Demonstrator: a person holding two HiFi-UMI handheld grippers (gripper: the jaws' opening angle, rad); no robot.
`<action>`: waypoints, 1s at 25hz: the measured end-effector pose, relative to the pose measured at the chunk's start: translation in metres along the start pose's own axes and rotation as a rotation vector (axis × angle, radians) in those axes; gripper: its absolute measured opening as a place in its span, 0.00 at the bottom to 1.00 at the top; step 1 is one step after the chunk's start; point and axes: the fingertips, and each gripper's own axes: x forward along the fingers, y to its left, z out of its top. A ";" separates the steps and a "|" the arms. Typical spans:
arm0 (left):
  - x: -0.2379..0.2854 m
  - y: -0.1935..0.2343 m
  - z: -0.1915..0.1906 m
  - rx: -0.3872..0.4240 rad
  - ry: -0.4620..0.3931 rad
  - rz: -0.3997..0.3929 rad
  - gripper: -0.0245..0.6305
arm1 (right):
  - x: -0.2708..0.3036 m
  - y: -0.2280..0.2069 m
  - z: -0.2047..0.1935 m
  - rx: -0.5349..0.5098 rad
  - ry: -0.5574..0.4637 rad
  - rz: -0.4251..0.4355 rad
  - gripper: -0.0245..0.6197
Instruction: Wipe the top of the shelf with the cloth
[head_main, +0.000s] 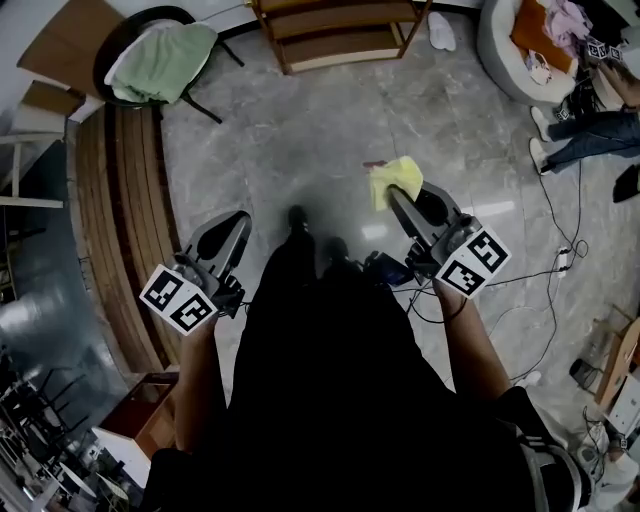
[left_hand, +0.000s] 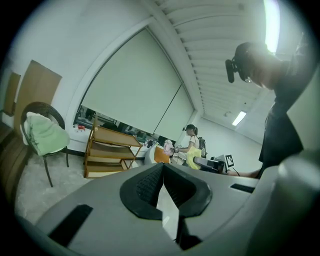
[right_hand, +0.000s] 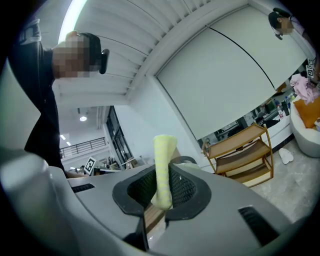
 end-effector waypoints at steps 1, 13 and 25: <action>0.004 0.009 0.004 0.001 -0.004 -0.002 0.06 | 0.009 -0.004 0.001 0.000 0.003 -0.002 0.12; 0.054 0.149 0.091 -0.047 -0.109 -0.047 0.06 | 0.158 -0.038 0.058 -0.109 0.135 0.003 0.12; 0.047 0.236 0.129 -0.133 -0.170 -0.085 0.06 | 0.246 -0.043 0.070 -0.139 0.209 0.013 0.12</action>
